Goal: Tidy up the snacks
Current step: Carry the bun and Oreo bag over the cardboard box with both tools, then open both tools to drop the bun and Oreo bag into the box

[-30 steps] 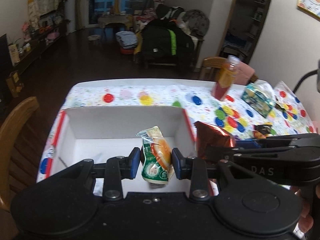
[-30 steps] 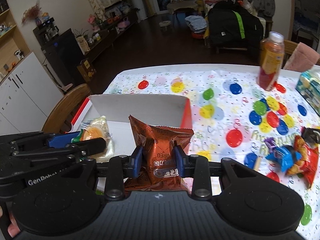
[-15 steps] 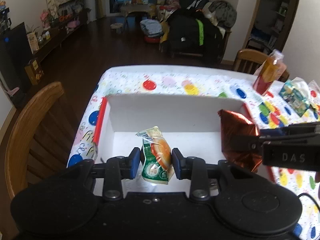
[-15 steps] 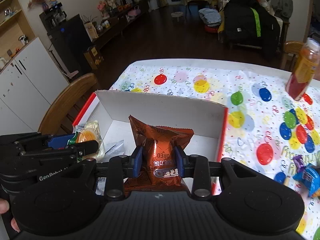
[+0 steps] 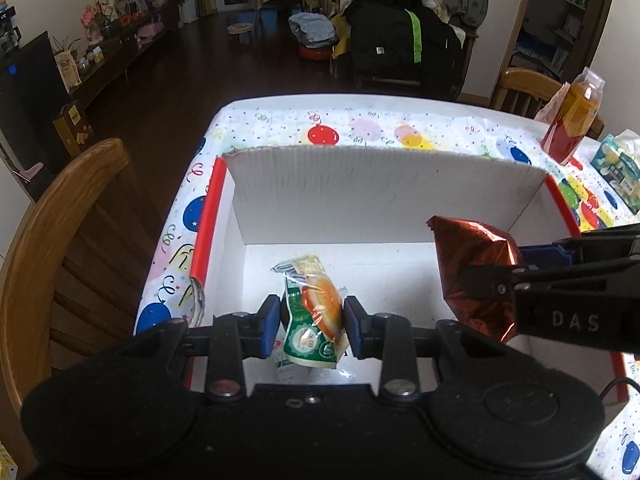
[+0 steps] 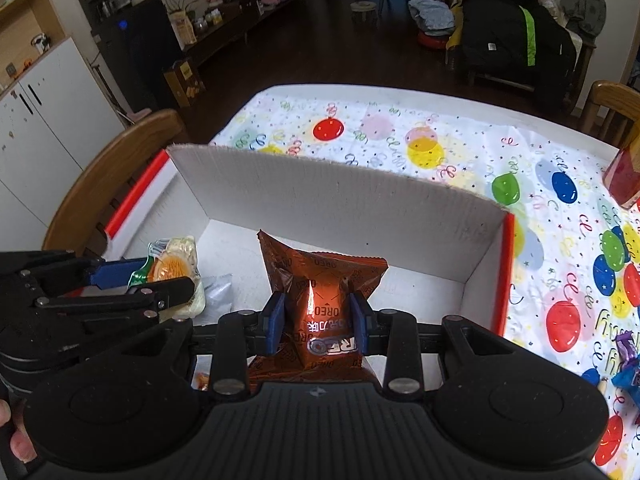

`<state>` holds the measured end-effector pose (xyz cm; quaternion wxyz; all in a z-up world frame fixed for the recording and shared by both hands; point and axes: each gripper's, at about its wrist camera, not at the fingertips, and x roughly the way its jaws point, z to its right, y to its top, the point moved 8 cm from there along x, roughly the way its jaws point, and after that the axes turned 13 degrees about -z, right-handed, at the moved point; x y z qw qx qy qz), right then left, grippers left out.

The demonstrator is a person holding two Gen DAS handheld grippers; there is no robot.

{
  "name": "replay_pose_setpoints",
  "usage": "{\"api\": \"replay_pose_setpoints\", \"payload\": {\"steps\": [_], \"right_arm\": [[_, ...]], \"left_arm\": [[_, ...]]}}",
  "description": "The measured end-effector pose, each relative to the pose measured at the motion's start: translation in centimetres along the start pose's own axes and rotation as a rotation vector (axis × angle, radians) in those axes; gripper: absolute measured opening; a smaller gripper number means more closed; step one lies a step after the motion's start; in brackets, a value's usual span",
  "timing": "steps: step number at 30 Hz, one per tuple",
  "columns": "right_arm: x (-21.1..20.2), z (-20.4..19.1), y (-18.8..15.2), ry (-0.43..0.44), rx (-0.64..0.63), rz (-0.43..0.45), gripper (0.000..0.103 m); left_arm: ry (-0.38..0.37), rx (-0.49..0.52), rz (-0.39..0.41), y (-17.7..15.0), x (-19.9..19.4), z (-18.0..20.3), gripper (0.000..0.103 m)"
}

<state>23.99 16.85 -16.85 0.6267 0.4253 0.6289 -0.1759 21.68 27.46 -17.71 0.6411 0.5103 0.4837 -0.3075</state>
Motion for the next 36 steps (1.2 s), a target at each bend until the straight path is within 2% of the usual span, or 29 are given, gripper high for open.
{"api": "replay_pose_setpoints", "payload": {"steps": [10, 24, 27, 29, 34, 36], "right_arm": [[2.1, 0.1, -0.5, -0.024, -0.014, -0.038, 0.034], [1.9, 0.3, -0.7, -0.018, -0.003, -0.035, 0.036], [1.6, 0.3, -0.8, -0.015, -0.005, -0.028, 0.038], [1.3, 0.3, -0.9, -0.018, -0.007, -0.022, 0.043], [0.2, 0.4, -1.1, -0.016, -0.004, -0.006, 0.051], [-0.3, 0.5, -1.3, -0.013, -0.002, 0.003, 0.052]], "left_arm": [[0.003, 0.027, -0.03, -0.1, 1.7, 0.8, 0.032], [0.007, 0.019, -0.037, 0.2, 1.9, 1.0, 0.034], [0.003, 0.002, -0.037, 0.3, 1.9, 0.7, 0.04], [-0.01, -0.008, -0.035, 0.3, 1.7, 0.7, 0.042], [-0.013, -0.003, -0.008, 0.2, 0.8, 1.1, 0.057], [-0.013, 0.003, 0.006, 0.2, 0.3, 1.3, 0.057]]}}
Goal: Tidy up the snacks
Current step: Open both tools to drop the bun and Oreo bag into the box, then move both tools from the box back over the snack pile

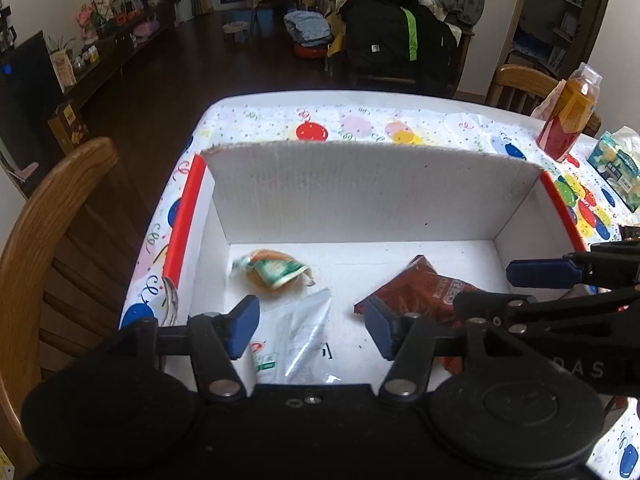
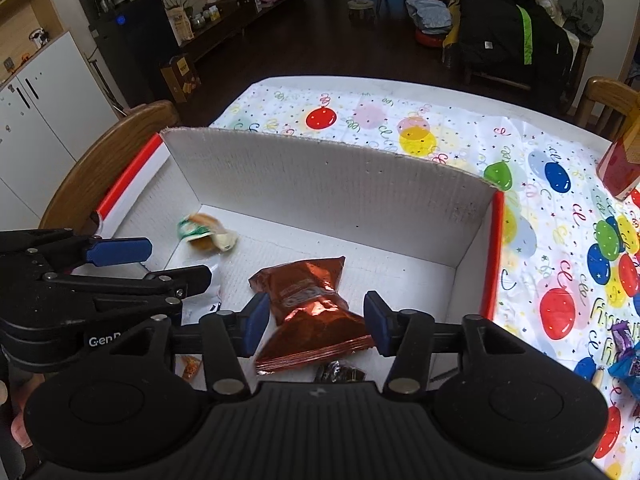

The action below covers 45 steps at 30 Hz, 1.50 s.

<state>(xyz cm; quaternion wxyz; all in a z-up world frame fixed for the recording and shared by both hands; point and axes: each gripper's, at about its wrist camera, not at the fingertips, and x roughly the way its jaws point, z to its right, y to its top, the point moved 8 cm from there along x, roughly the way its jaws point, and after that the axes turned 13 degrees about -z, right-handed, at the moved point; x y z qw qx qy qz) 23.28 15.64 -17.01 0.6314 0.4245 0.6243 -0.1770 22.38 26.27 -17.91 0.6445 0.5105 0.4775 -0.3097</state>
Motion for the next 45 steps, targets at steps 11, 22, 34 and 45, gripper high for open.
{"api": "replay_pose_setpoints", "payload": {"steps": [11, 22, 34, 45], "right_arm": [[-3.9, 0.4, -1.0, 0.014, -0.004, 0.055, 0.059], [-8.6, 0.8, -2.7, 0.028, -0.006, 0.134, 0.064], [-12.4, 2.5, -5.4, 0.032, 0.014, 0.186, 0.069], [-16.4, 5.7, -8.7, 0.025, 0.063, 0.248, 0.081]], "left_arm": [[-0.014, 0.019, 0.064, -0.2, -3.3, 1.0, 0.063], [-0.049, 0.042, 0.138, -1.0, -7.1, 3.0, 0.069], [-0.087, 0.075, 0.19, -2.1, -10.2, 5.8, 0.077], [-0.119, 0.123, 0.243, -2.8, -12.5, 9.9, 0.085]]}}
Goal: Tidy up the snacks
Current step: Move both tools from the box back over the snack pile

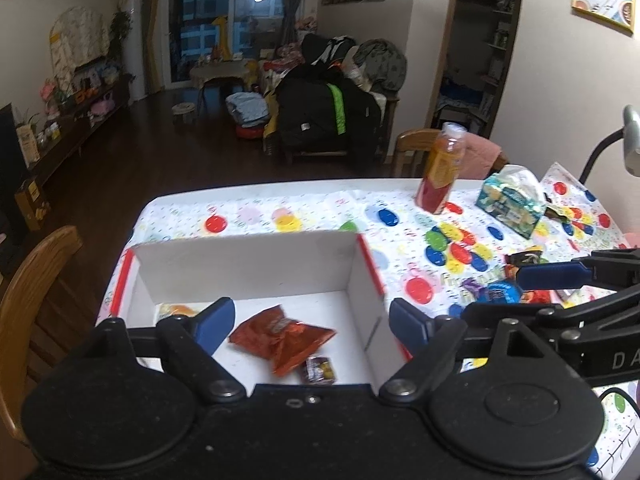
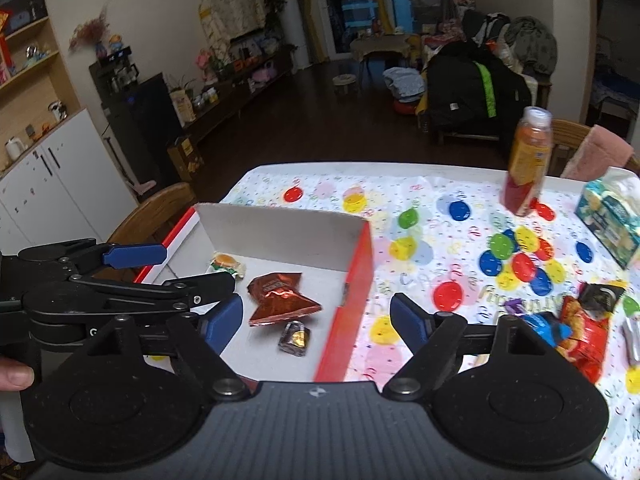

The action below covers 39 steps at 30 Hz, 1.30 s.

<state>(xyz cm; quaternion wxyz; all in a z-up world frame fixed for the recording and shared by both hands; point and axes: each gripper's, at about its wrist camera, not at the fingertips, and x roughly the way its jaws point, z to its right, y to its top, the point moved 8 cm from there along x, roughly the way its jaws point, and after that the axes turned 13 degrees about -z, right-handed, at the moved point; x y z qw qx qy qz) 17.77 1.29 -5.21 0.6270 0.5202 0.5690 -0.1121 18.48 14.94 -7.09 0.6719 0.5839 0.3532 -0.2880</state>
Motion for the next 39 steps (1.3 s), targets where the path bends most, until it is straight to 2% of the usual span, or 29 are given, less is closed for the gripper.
{"api": "replay_pose_setpoints", "payload": {"steps": [13, 20, 23, 39], "right_arm": [[-4.1, 7.1, -3.1, -0.067, 0.101, 0.053, 0.084], [-5.4, 11.2, -5.2, -0.12, 0.153, 0.075, 0.087], [-5.8, 13.1, -6.3, -0.149, 0.171, 0.079, 0.088], [-6.7, 25.2, -13.2, -0.31, 0.32, 0.03, 0.088]], "left_arm": [[-0.085, 0.08, 0.021, -0.1, -0.2, 7.6, 0.094], [-0.125, 0.095, 0.013, -0.3, 0.8, 11.5, 0.102], [-0.148, 0.095, 0.006, -0.5, 1.4, 13.1, 0.103], [-0.141, 0.137, -0.071, -2.1, 7.9, 19.7, 0.103]]}}
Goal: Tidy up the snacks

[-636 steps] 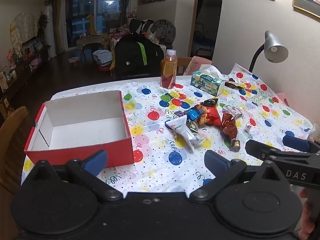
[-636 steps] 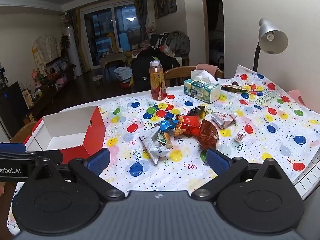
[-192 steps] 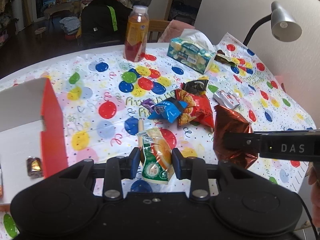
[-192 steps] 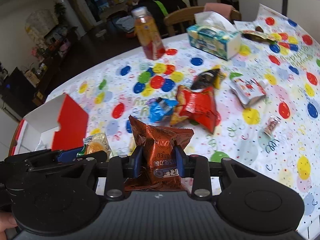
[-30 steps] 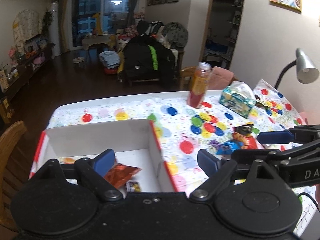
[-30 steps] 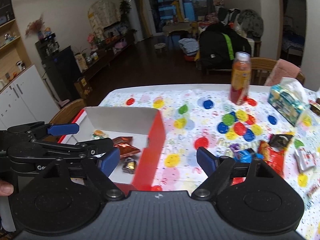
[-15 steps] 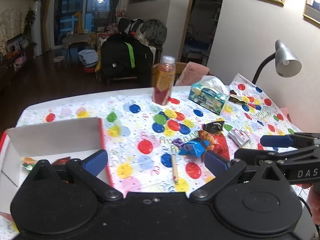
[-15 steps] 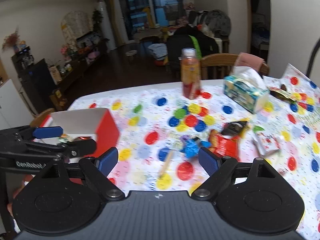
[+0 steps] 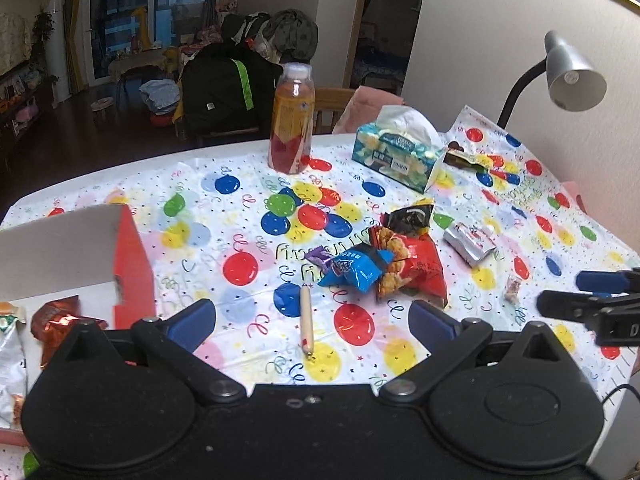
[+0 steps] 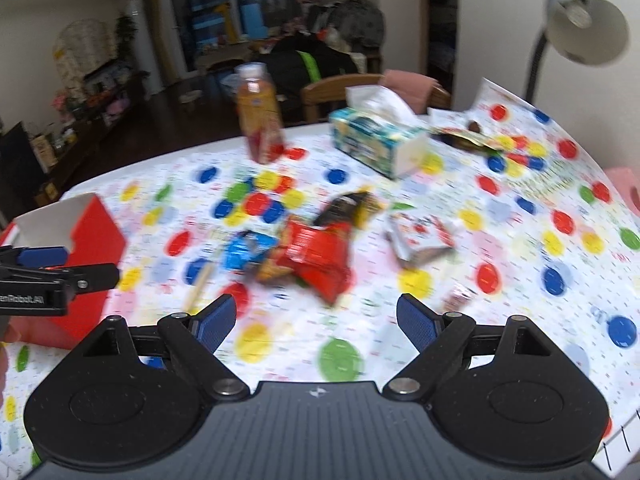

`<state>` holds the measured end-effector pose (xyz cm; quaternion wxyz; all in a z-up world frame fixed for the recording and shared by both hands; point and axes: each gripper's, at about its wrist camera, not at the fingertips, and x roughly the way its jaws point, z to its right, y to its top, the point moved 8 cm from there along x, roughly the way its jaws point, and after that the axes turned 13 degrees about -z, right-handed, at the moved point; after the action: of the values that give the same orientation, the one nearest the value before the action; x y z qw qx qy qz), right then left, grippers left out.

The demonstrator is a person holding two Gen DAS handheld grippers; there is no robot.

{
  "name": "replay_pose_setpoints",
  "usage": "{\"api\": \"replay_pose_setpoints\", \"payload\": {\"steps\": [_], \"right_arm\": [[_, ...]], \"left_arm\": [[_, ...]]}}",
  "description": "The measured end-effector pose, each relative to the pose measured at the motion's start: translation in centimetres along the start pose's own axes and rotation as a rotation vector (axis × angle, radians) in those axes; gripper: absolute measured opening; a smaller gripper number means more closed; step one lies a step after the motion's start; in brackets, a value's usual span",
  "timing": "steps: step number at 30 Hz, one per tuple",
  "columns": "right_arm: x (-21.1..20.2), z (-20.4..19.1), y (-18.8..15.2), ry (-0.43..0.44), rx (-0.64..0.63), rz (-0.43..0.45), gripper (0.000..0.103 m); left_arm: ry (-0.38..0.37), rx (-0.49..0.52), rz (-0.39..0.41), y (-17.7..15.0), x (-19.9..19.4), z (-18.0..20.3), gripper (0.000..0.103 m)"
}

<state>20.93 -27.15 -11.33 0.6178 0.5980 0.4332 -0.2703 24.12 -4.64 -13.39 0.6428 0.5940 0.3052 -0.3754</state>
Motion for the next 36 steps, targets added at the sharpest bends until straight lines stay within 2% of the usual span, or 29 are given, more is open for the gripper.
{"api": "replay_pose_setpoints", "payload": {"steps": [11, 14, 18, 25, 28, 32, 36], "right_arm": [[4.1, 9.1, -0.5, -0.064, 0.147, -0.064, 0.088], [5.5, 11.0, -0.3, -0.069, 0.195, -0.084, 0.088], [7.3, 12.9, 0.2, -0.076, 0.26, -0.104, 0.087], [10.8, 14.5, 0.9, -0.08, 0.339, -0.162, 0.062], [11.9, 14.8, 1.1, -0.083, 0.36, -0.184, 0.056], [12.9, 14.7, 1.2, -0.075, 0.387, -0.207, 0.048], [13.7, 14.8, 1.2, -0.081, 0.416, -0.232, 0.037]], "left_arm": [[0.029, -0.006, -0.054, 0.4, 4.8, 1.1, 0.101], [0.042, -0.004, -0.066, 0.6, 5.9, 1.3, 0.098], [0.052, -0.004, -0.087, 0.6, 7.4, 1.4, 0.088], [0.071, -0.02, -0.133, 0.7, 10.1, 0.9, 0.067], [0.073, -0.011, -0.148, 0.6, 11.0, 1.0, 0.056], [0.073, 0.0, -0.166, 0.5, 11.9, 1.1, 0.049], [0.056, 0.004, -0.182, 0.5, 12.5, 1.1, 0.037]]}}
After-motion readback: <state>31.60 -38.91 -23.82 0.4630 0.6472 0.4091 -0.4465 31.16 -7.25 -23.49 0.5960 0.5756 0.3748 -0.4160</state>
